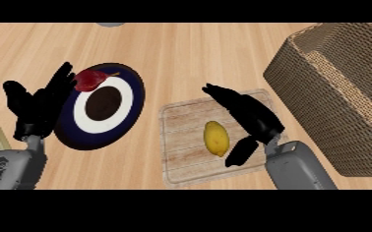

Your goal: Pick the lemon from the cutting board and place it in the basket

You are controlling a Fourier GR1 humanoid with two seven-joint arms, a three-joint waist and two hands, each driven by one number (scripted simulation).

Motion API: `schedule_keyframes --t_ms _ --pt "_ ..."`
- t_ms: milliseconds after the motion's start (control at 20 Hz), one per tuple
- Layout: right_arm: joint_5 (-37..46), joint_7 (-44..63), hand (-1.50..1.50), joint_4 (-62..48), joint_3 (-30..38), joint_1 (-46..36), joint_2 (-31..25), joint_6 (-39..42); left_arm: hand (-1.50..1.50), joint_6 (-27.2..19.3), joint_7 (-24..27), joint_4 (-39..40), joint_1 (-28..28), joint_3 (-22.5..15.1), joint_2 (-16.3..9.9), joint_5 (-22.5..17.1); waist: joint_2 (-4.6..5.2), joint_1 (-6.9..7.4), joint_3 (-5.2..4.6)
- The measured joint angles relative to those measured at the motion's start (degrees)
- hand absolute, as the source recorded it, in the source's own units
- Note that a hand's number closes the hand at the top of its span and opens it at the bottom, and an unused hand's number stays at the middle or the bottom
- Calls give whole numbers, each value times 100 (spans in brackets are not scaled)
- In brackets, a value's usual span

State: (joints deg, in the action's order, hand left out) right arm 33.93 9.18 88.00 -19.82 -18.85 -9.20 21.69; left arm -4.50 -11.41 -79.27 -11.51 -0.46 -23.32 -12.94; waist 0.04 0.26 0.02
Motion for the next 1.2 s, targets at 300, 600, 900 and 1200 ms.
schedule_keyframes --t_ms 300,600,900,1200 --pt "323 -239 -150 -192 111 37 38 144 0 163 32 -22 72 200 179 209 -4 -15 -1" --pt "361 -474 -150 20 310 233 42 408 0 270 -102 74 -126 390 350 380 -4 -29 -2" --pt "367 -839 -150 60 340 458 97 539 0 402 -176 -113 -4 523 415 498 -6 -24 -2" --pt "778 -1057 -150 -226 238 463 246 325 0 497 -152 -30 -68 634 548 619 -4 -20 -1"
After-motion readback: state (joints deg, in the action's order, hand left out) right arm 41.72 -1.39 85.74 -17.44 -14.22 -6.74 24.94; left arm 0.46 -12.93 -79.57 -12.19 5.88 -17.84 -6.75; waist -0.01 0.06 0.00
